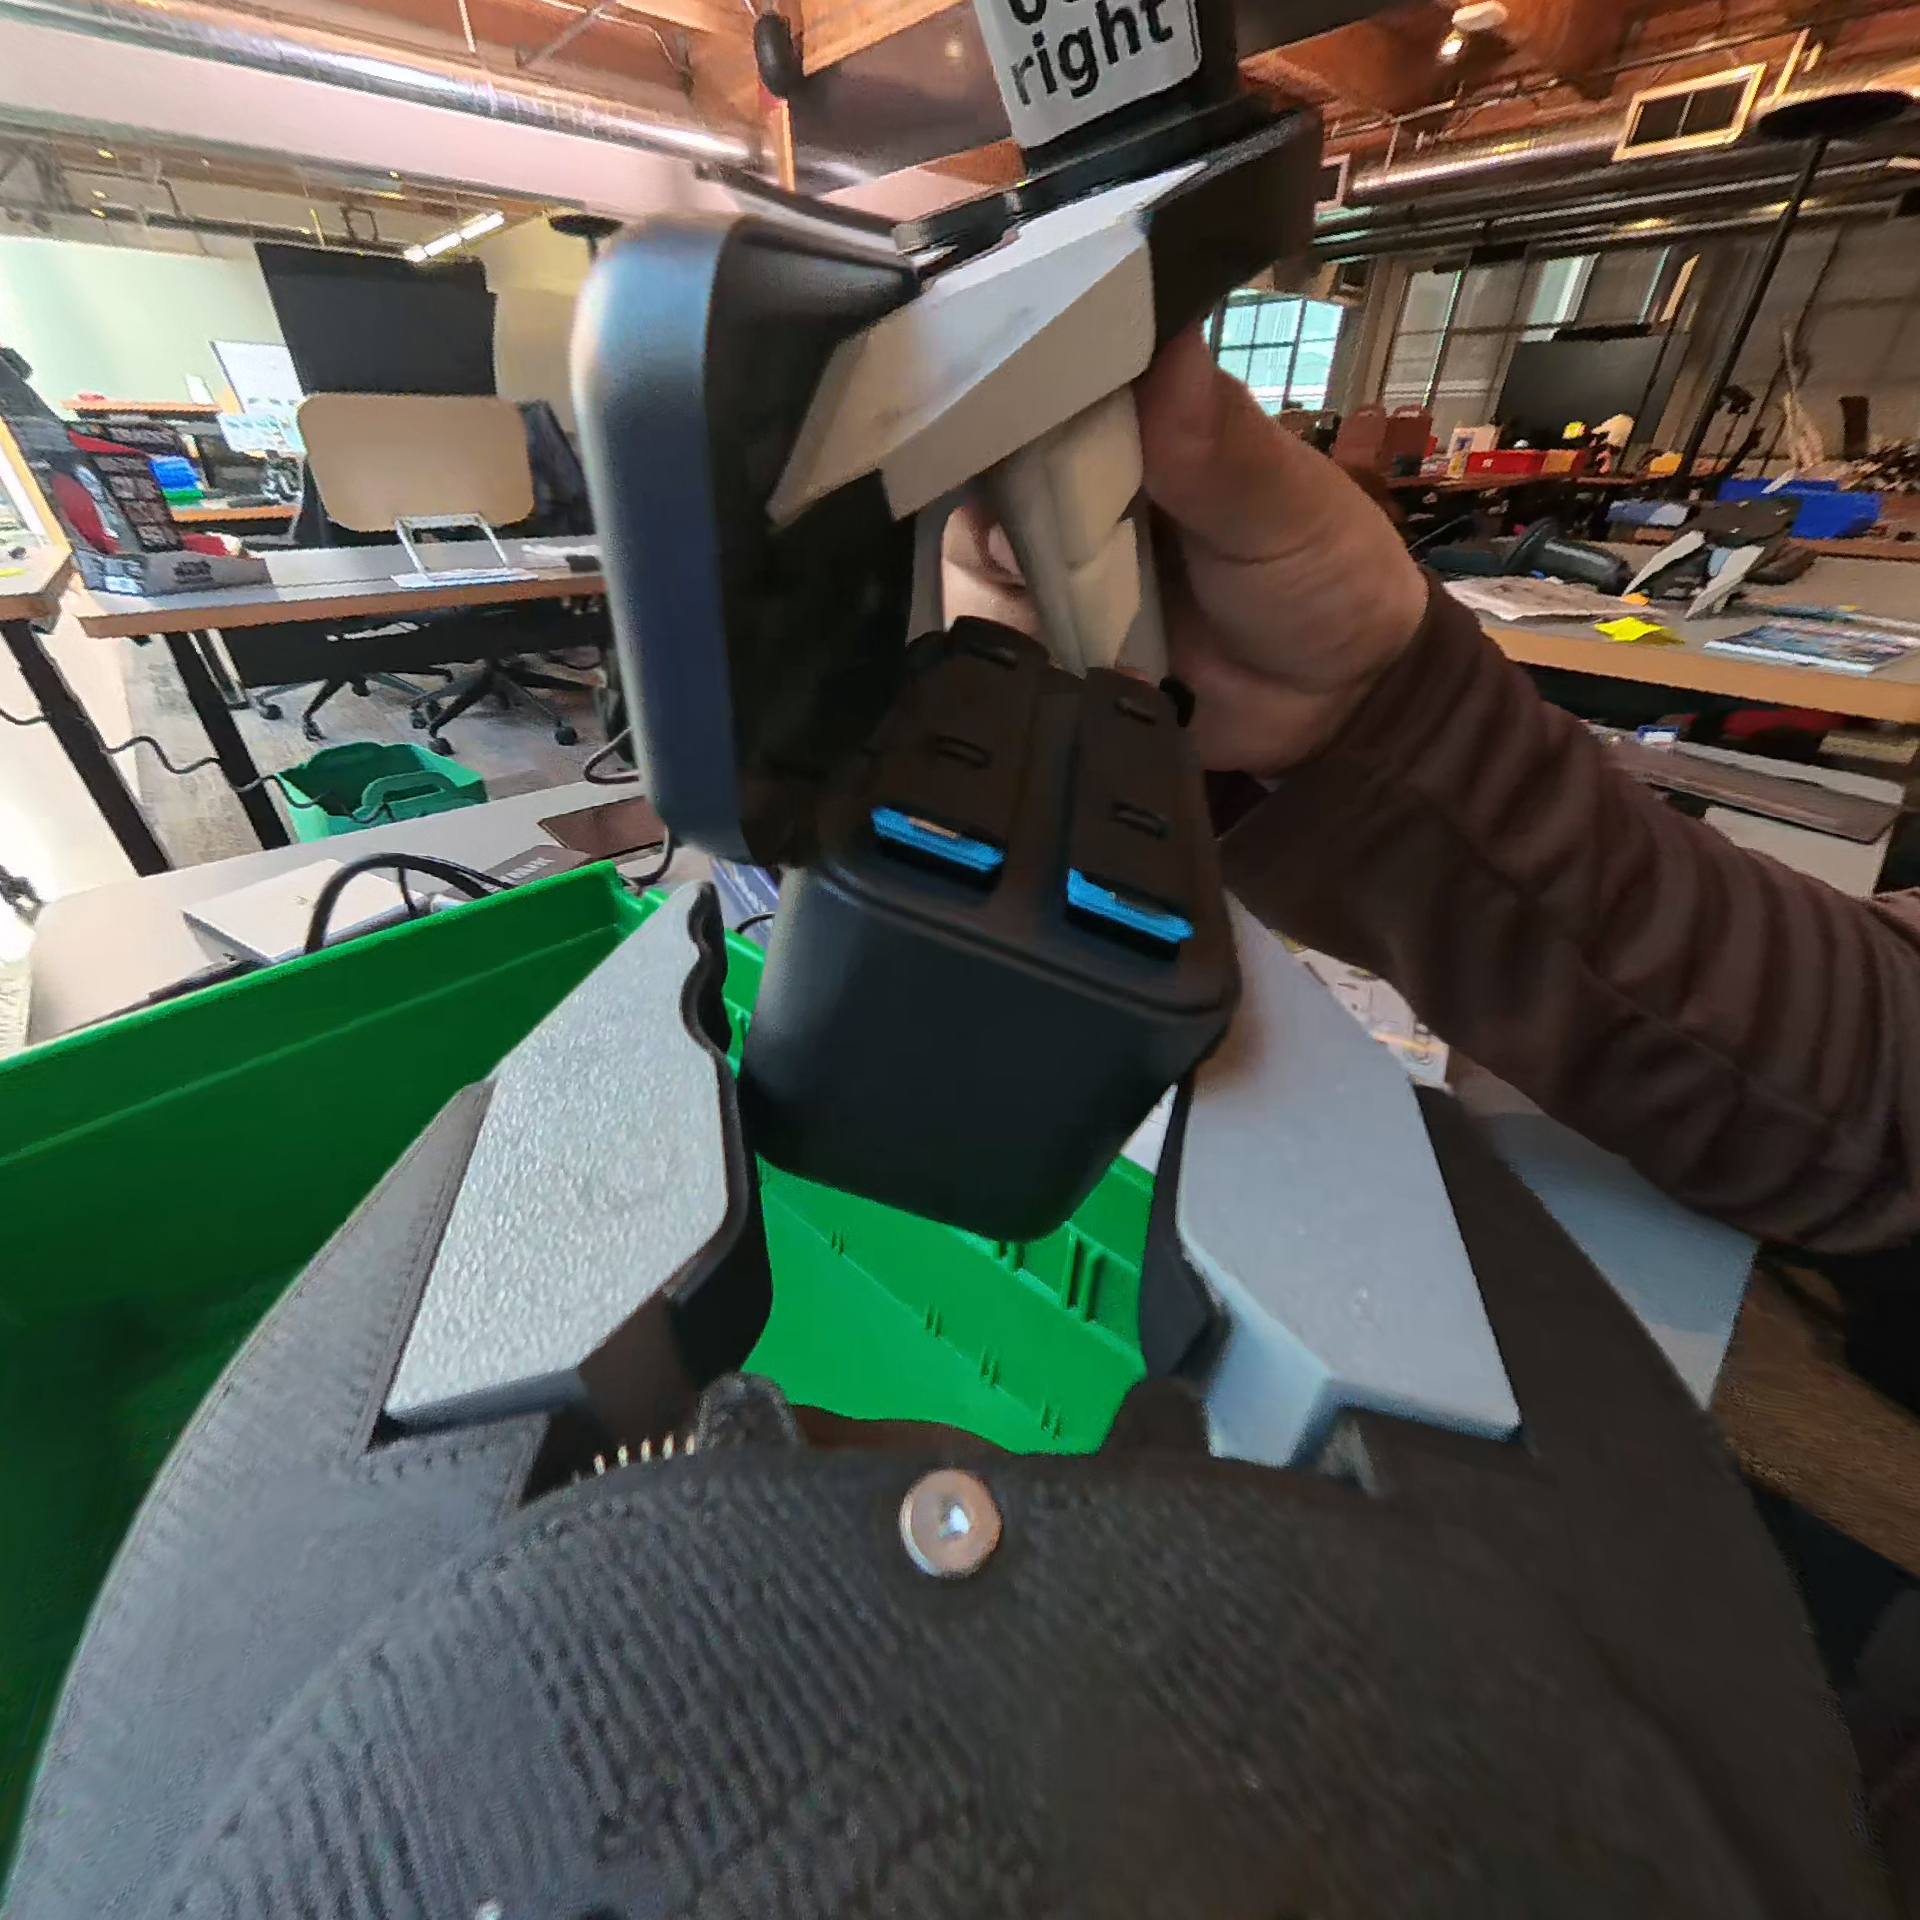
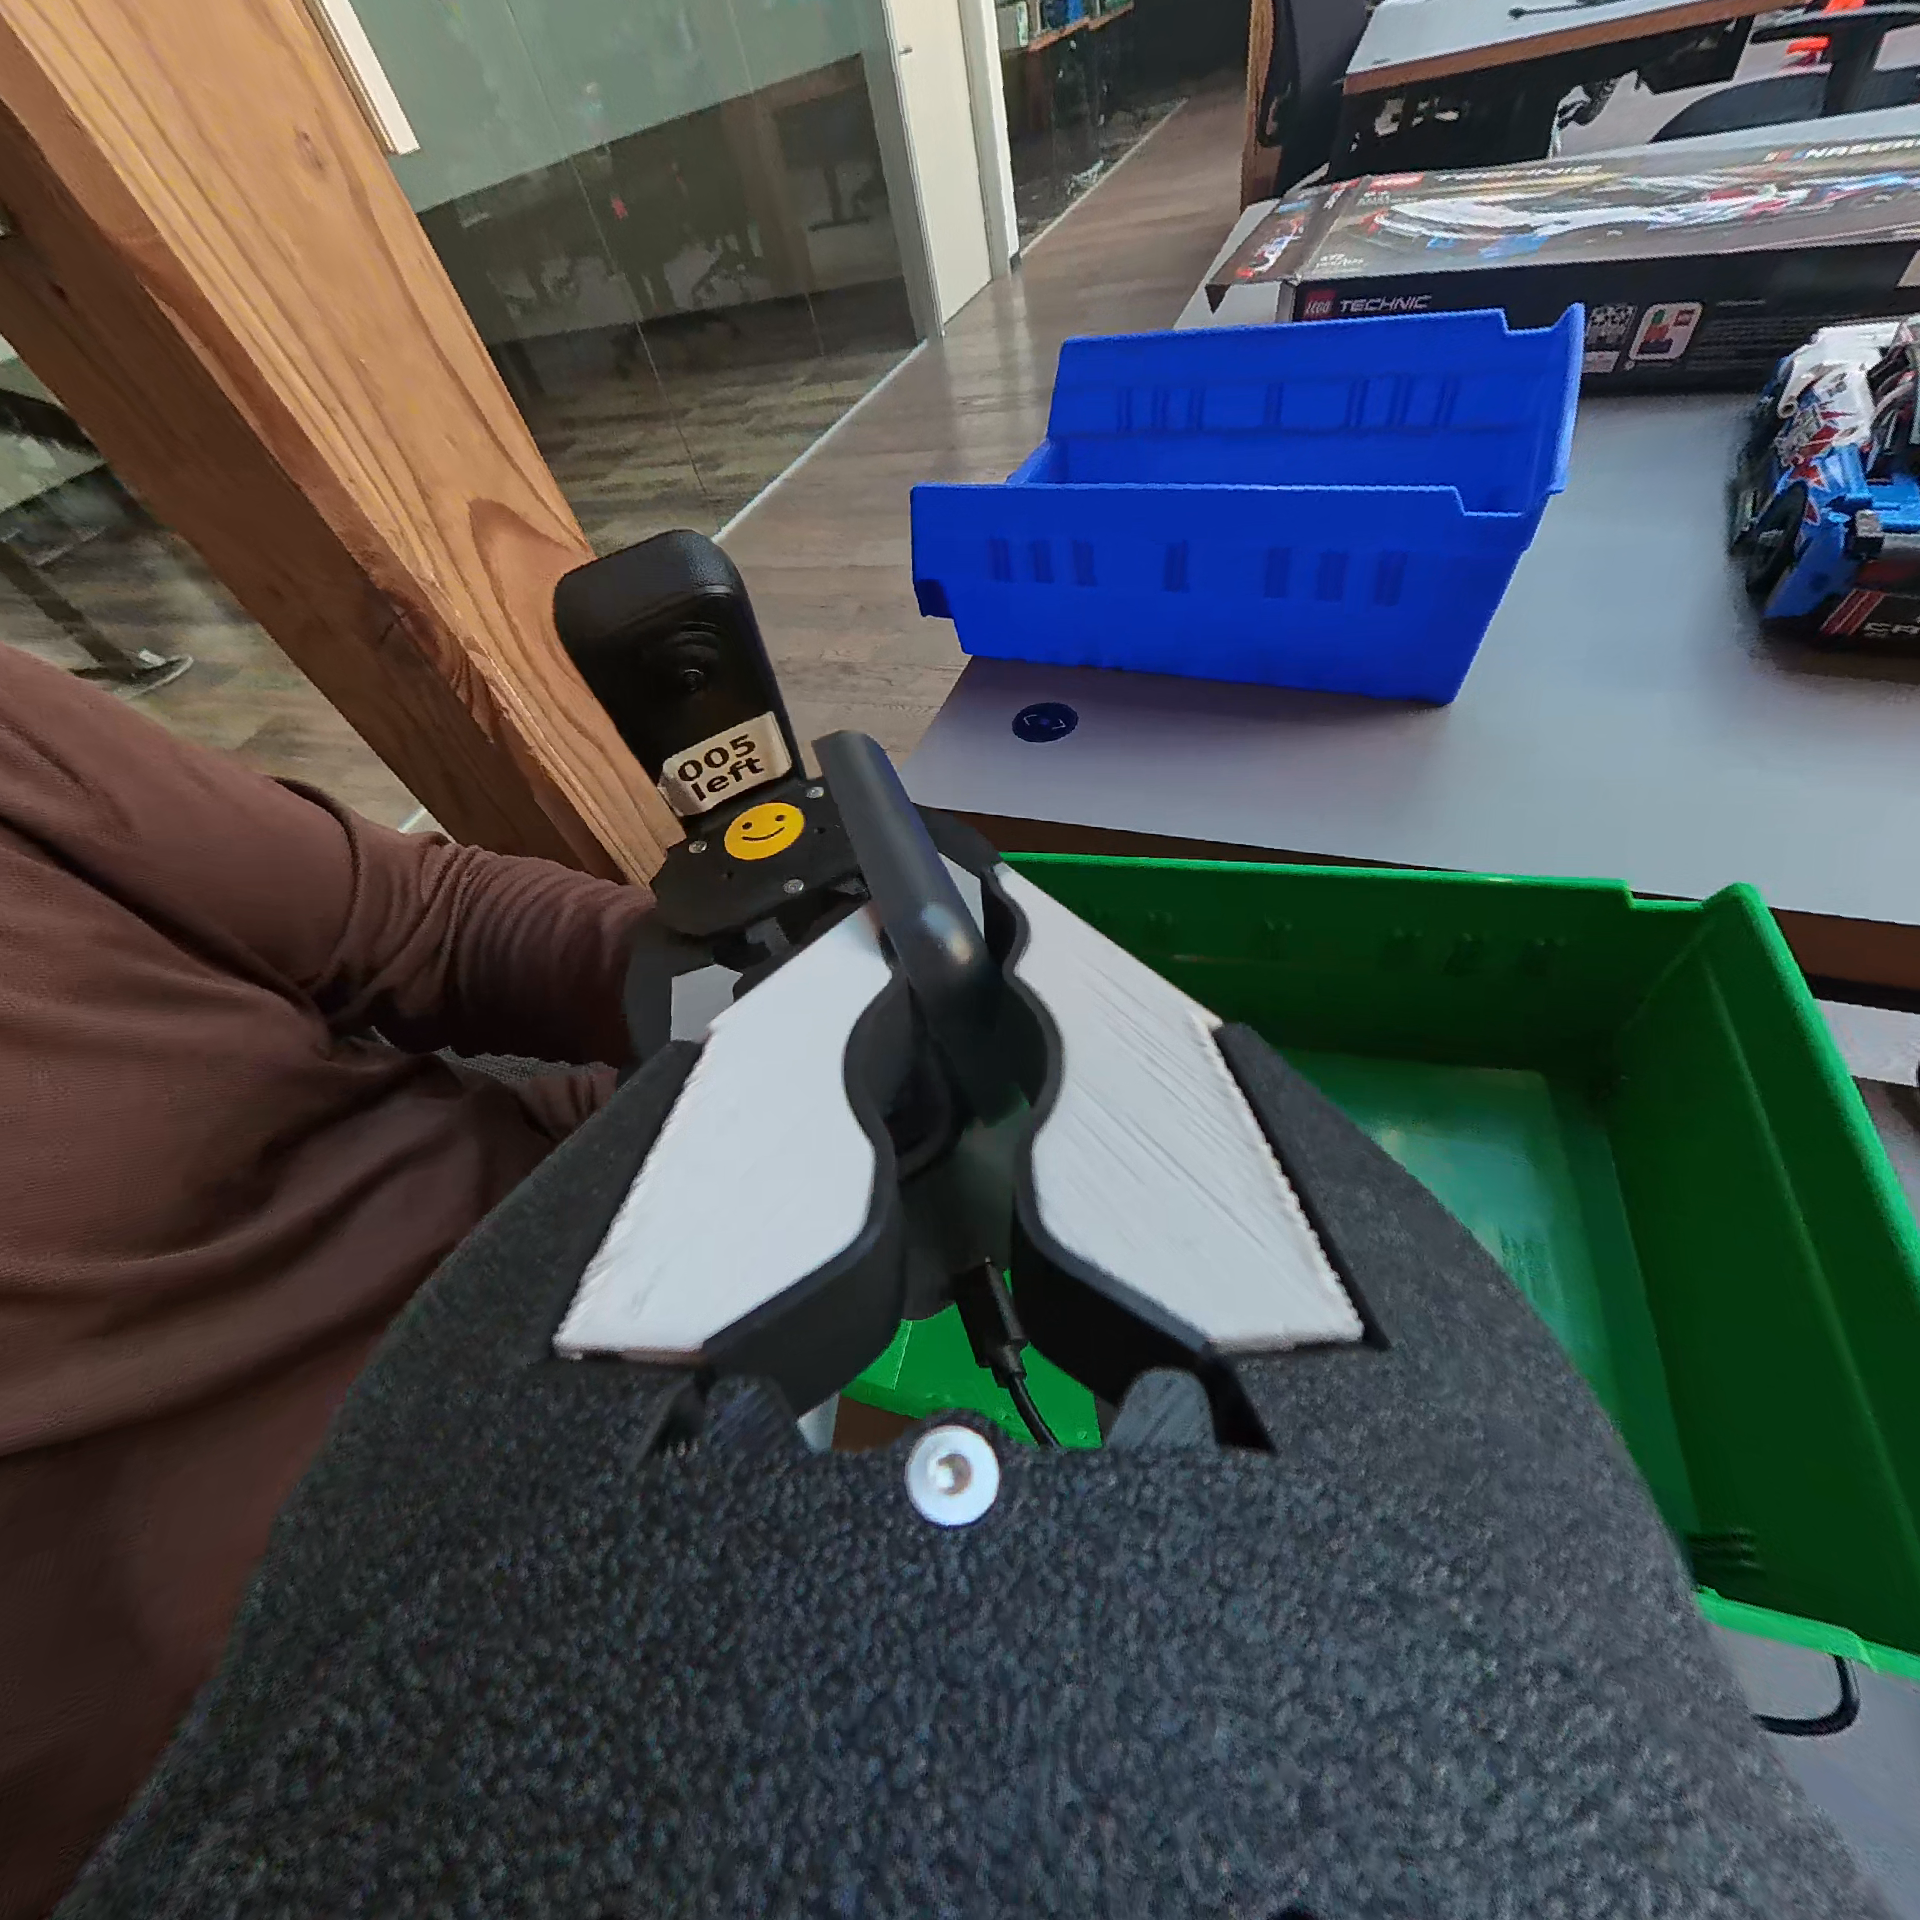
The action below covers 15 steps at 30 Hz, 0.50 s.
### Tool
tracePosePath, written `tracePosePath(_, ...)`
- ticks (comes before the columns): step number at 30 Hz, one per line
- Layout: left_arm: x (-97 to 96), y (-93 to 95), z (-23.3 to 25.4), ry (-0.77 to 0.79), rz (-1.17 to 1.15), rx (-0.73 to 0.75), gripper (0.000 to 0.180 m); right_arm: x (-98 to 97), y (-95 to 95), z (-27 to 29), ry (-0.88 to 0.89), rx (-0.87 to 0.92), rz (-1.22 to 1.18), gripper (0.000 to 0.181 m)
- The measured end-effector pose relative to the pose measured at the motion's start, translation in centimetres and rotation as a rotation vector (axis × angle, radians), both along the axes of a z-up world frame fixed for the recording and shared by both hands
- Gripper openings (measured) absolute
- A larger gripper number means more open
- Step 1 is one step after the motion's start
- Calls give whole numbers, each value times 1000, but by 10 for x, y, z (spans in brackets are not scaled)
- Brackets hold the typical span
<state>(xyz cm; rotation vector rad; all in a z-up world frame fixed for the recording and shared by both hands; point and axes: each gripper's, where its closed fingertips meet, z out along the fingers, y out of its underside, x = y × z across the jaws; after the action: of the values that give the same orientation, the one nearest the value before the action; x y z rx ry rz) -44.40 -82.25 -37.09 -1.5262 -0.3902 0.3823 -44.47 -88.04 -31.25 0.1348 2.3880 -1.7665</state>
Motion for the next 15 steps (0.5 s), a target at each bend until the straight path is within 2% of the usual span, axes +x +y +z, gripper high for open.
tracePosePath(6, -5, 0, -1, 53, 39, -42, 90, -1, -4, 1, -36, -17, -1, 8)
tracePosePath(8, -6, -7, 8, 119, 88, -20, 77, -5, -3, 0, -21, -6, -29, 8)
tracePosePath(13, -4, -5, 5, 89, 47, 43, 76, -6, -2, -7, 63, 74, -70, 9)
tracePosePath(15, -3, -6, 5, 79, 45, 82, 76, -5, 2, -5, 46, 76, -67, 14)
